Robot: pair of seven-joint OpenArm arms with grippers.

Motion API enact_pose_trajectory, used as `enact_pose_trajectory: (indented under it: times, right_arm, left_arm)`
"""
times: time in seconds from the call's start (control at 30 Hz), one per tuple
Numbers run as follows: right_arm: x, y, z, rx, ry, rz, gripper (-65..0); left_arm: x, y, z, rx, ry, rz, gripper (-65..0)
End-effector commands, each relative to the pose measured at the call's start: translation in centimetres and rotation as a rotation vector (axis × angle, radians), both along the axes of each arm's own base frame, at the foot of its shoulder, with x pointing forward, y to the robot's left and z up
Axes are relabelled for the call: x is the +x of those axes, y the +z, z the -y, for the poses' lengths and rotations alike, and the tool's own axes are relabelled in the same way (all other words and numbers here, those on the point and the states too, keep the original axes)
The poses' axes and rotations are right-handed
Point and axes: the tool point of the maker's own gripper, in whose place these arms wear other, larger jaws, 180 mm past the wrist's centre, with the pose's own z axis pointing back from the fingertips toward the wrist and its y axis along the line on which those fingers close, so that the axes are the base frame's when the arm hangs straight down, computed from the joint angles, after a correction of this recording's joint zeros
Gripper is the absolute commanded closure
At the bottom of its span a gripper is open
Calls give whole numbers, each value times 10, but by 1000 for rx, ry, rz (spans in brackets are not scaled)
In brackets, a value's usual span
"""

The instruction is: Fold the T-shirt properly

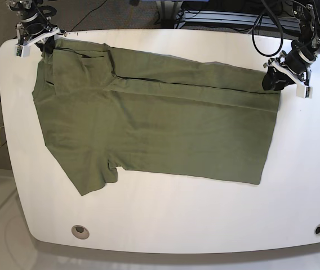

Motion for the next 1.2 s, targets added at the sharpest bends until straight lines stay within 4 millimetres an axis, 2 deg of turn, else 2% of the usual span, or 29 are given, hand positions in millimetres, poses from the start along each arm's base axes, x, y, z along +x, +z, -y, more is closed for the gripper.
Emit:
enact_pose_trajectory:
  times: [0.0, 0.07, 0.27, 0.4, 0.6, 0.87, 1.07, 1.13, 1.17]
  right_arm:
    - [6, 10, 6, -19, 6, 36, 0]
    - [6, 9, 5, -16, 6, 32, 0]
    - [5, 9, 5, -17, 8, 30, 0]
    - [6, 9, 5, -16, 10, 32, 0]
    - [5, 8, 5, -12, 9, 28, 0]
    - [6, 8, 4, -7, 4, 36, 0]
    - [6, 7, 4, -8, 6, 35, 0]
    - [6, 7, 3, -7, 9, 35, 0]
    - [6, 6, 3, -9, 9, 30, 0]
  left_arm:
    - [8, 11, -4, 5, -4, 35, -153]
    - [7, 11, -8, 12, 3, 32, -112]
    - [7, 12, -8, 11, 1, 33, -77]
    - [8, 12, -9, 16, 1, 37, -95]
    - [4, 10, -7, 18, 5, 43, -228]
    - [-3, 5, -6, 13, 6, 18, -339]
    - [-10, 1, -3, 14, 1, 1, -271]
    - [-13, 0, -2, 13, -1, -9, -212]
    - [-15, -1, -2, 13, -1, -10, -108]
